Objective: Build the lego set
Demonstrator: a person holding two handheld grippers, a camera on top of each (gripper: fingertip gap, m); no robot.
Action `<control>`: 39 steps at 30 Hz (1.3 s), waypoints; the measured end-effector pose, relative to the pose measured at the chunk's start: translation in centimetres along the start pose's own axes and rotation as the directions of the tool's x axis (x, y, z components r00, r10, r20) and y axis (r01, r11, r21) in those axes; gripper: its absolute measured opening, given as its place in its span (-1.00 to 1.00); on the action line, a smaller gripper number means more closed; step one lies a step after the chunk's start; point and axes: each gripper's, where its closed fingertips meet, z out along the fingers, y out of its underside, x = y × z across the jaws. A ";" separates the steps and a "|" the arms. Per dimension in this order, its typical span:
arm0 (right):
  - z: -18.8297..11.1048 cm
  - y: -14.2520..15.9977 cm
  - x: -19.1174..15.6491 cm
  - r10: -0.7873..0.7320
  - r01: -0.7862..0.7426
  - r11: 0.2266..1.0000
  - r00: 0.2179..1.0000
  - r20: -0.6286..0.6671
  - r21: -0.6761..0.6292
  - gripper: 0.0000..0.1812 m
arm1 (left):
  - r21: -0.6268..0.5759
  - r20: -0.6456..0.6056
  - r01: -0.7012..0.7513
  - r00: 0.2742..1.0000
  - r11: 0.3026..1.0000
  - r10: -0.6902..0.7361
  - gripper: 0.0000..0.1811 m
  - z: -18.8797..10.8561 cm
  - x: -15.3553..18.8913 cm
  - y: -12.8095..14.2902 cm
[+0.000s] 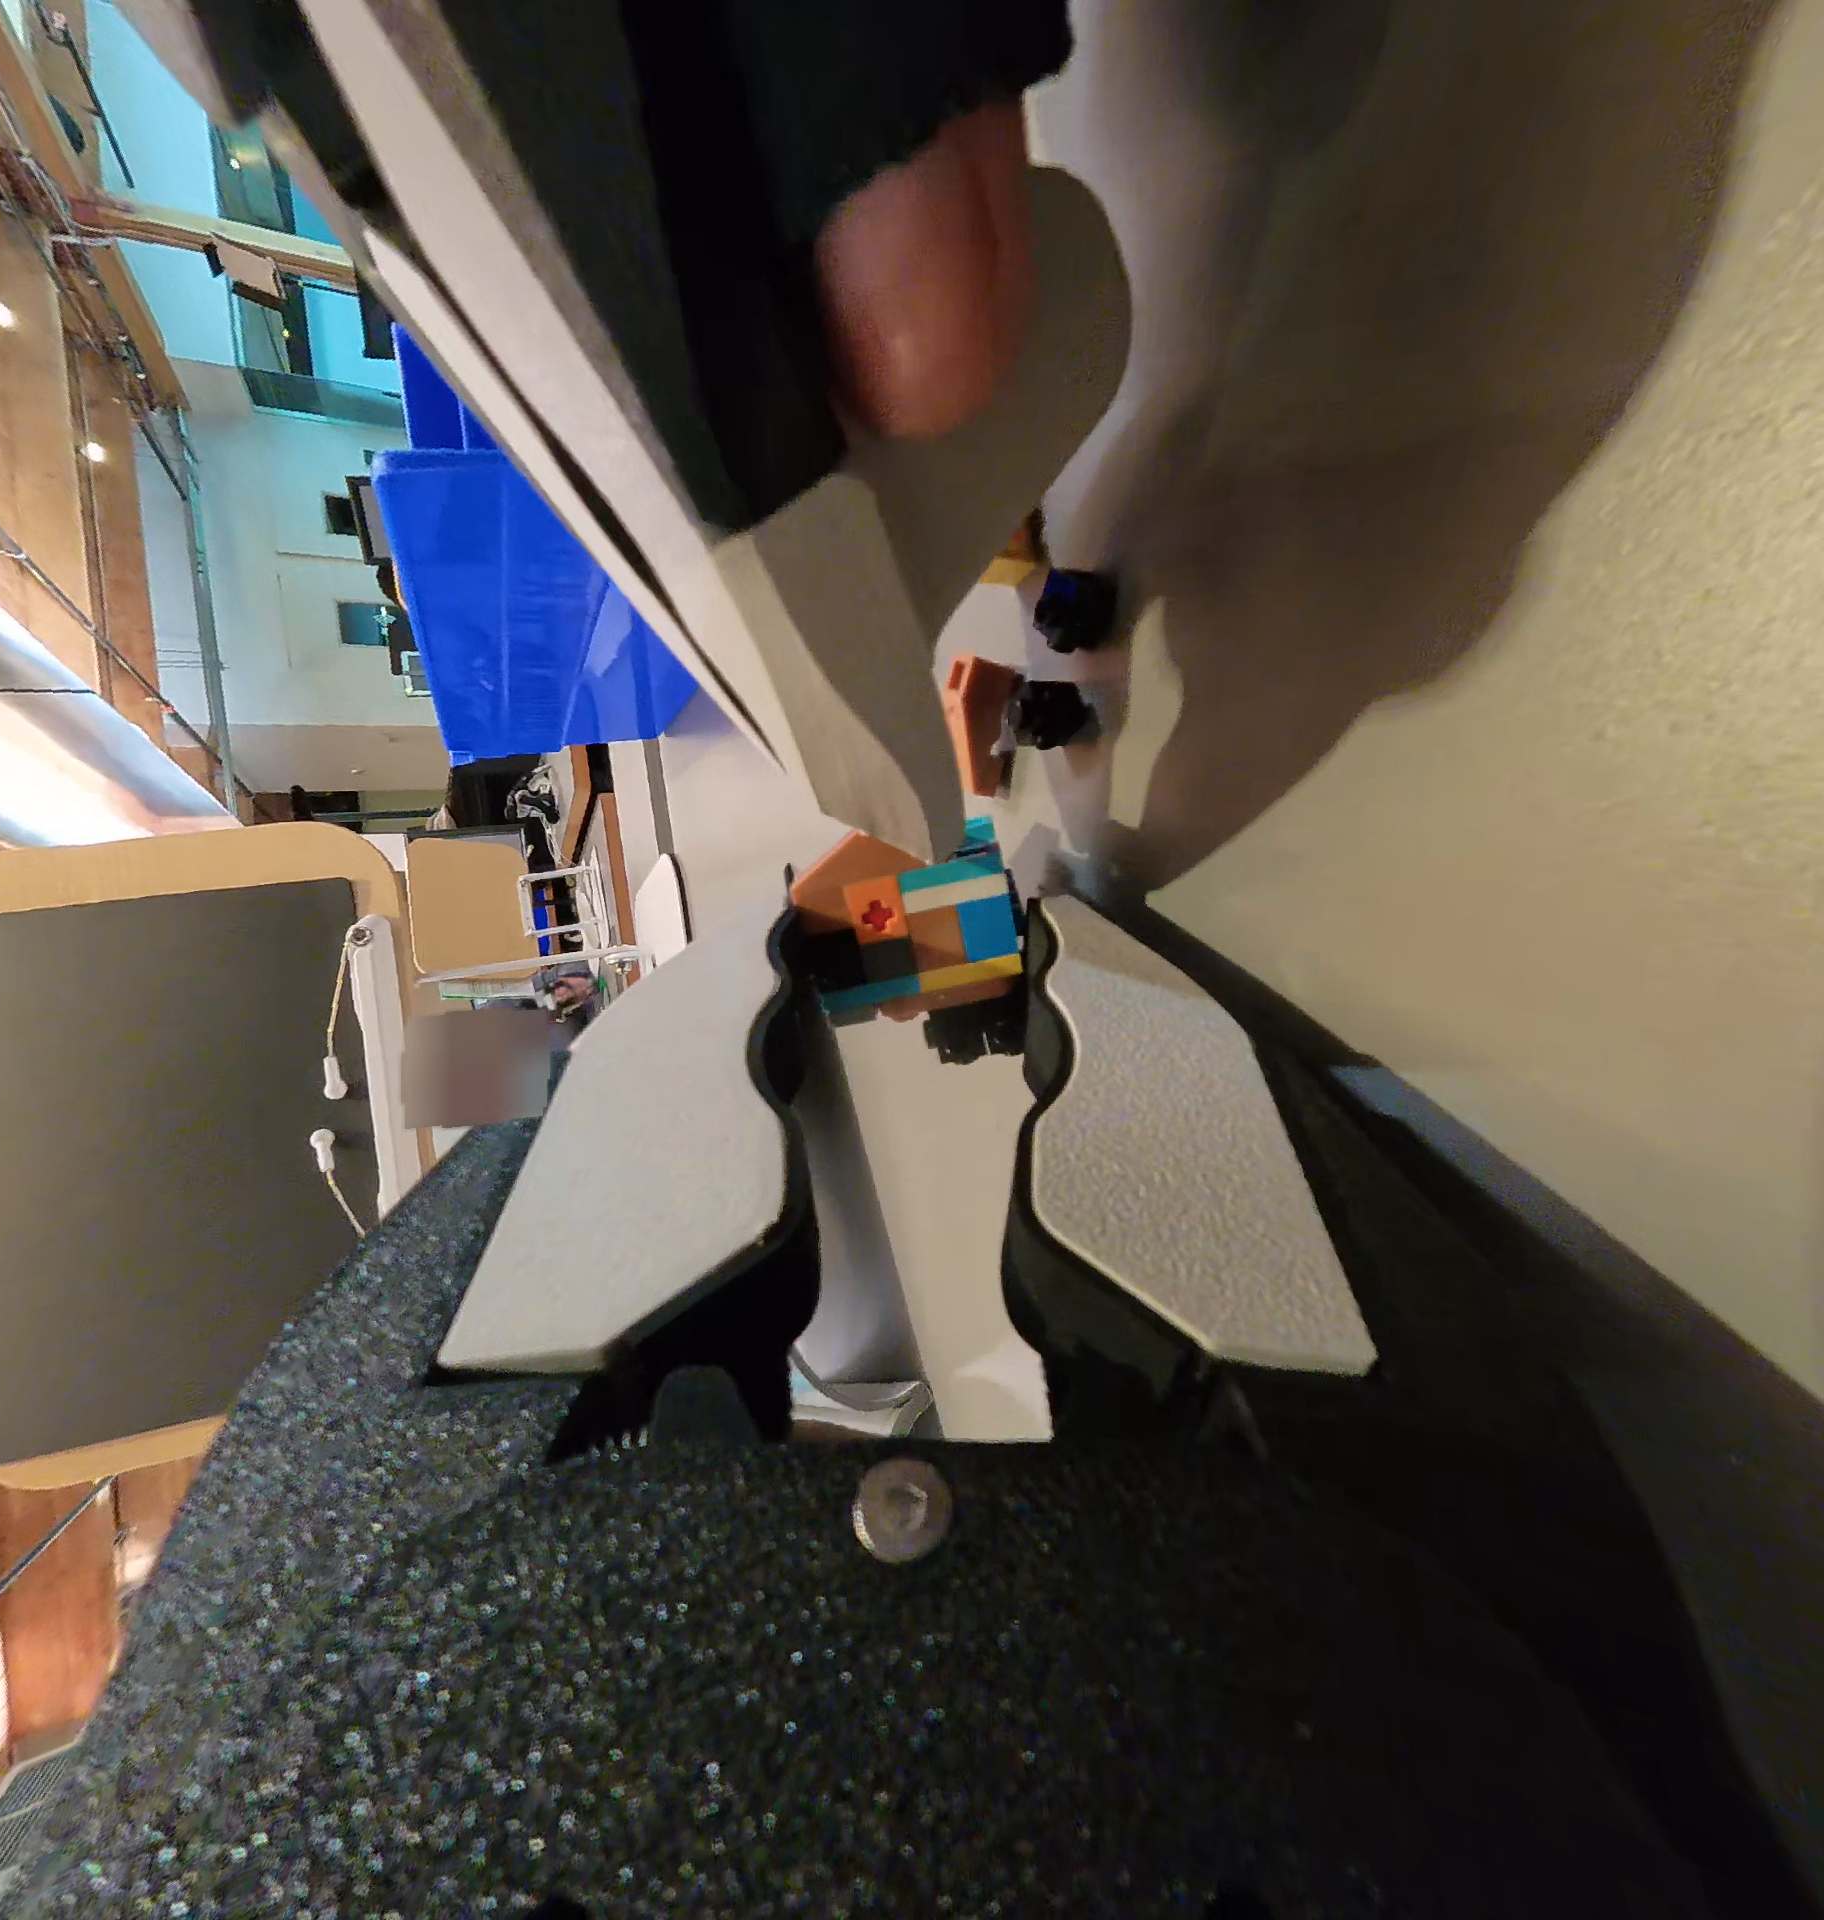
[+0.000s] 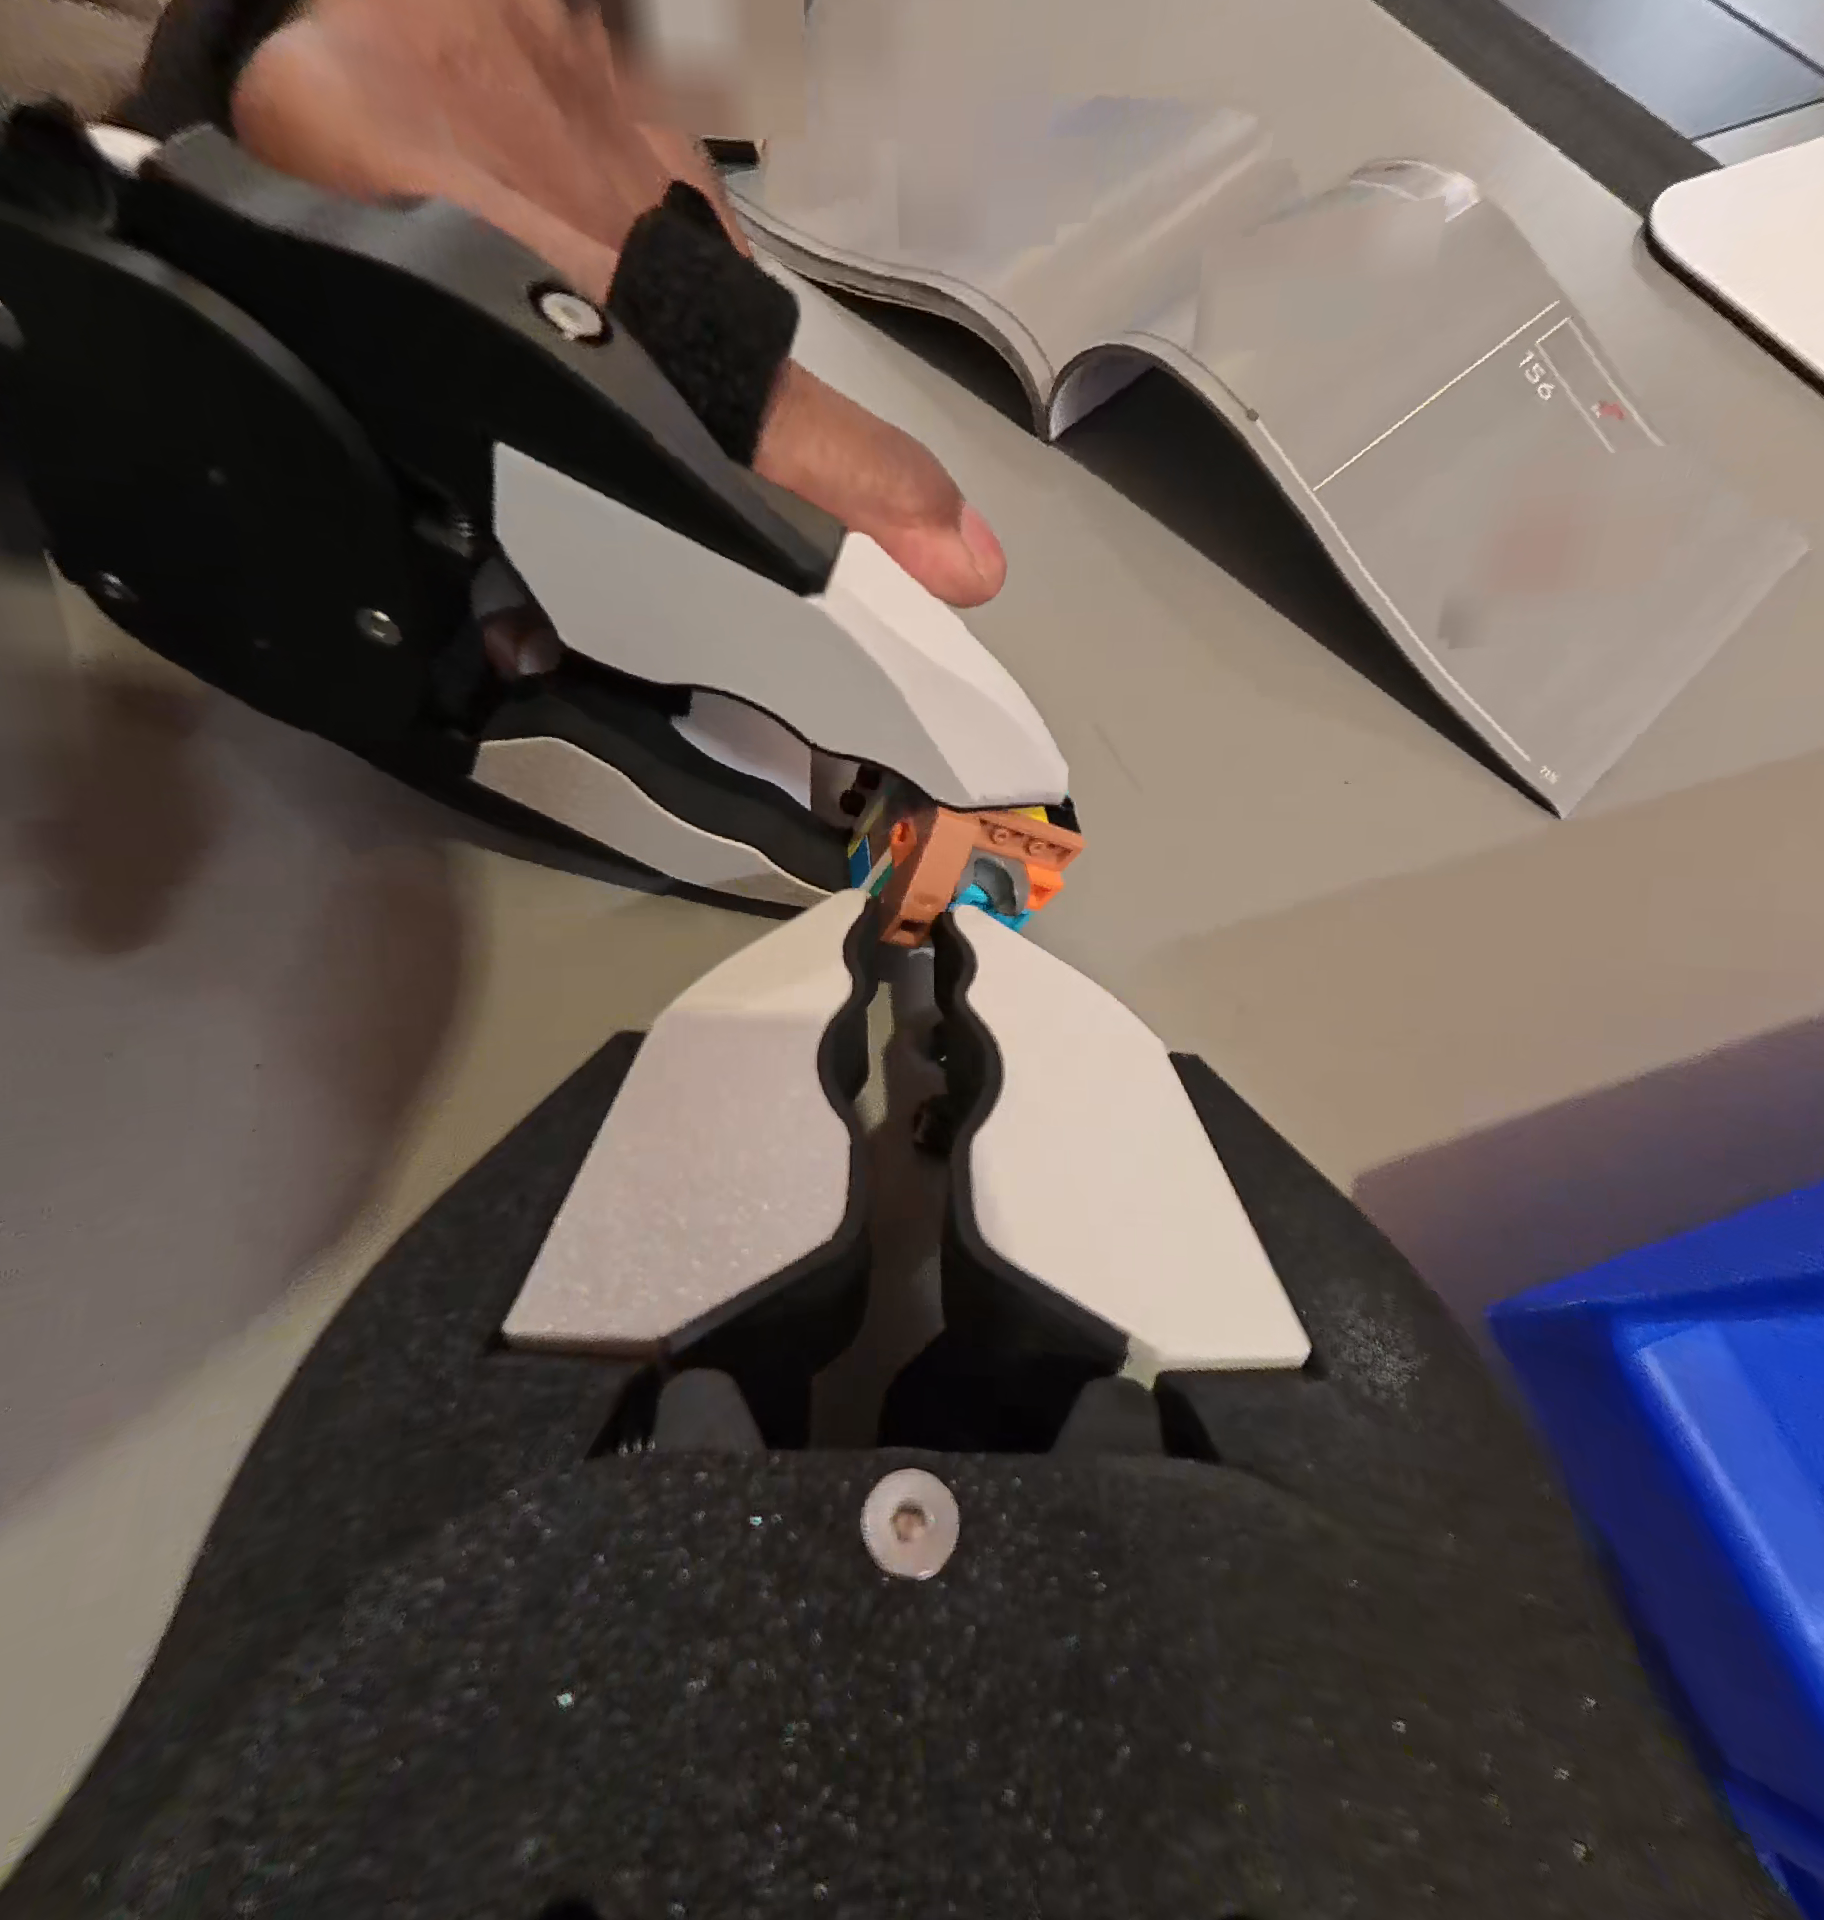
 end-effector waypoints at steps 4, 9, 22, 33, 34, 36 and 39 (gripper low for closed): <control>-0.1 0.1 -0.4 0.012 -0.012 1.000 0.998 0.070 0.001 -0.90 | 0.030 -0.019 -0.003 1.000 1.000 0.004 -0.56 -0.2 0.2 -0.2; -0.2 0.4 -1.0 -0.038 0.042 0.999 0.991 0.126 -0.024 -0.90 | 0.066 -0.041 -0.033 0.999 0.997 0.036 -0.56 -0.5 0.6 -0.6; -0.4 0.7 -1.0 0.022 -0.012 0.999 0.984 0.179 -0.052 -0.90 | 0.087 -0.021 -0.037 0.999 0.995 0.039 -0.56 -0.7 0.7 -1.0; -1.3 -0.9 -0.4 0.119 -0.126 0.992 0.978 0.170 0.031 -0.91 | 0.114 0.125 0.000 0.992 0.994 -0.015 -0.56 -1.0 -1.2 -1.1; -1.3 -0.9 -0.3 0.121 -0.128 0.991 0.978 0.167 0.033 -0.91 | 0.114 0.127 0.000 0.992 0.993 -0.015 -0.56 -1.0 -1.3 -1.1; -1.4 -0.9 -0.3 0.128 -0.135 0.990 0.978 0.165 0.035 -0.91 | 0.115 0.133 -0.002 0.991 0.993 -0.014 -0.56 -1.0 -1.3 -1.1; -1.4 -0.9 -0.3 0.145 -0.154 0.987 0.975 0.169 0.036 -0.91 | 0.118 0.142 -0.003 0.990 0.993 -0.014 -0.56 -1.0 -1.4 -1.1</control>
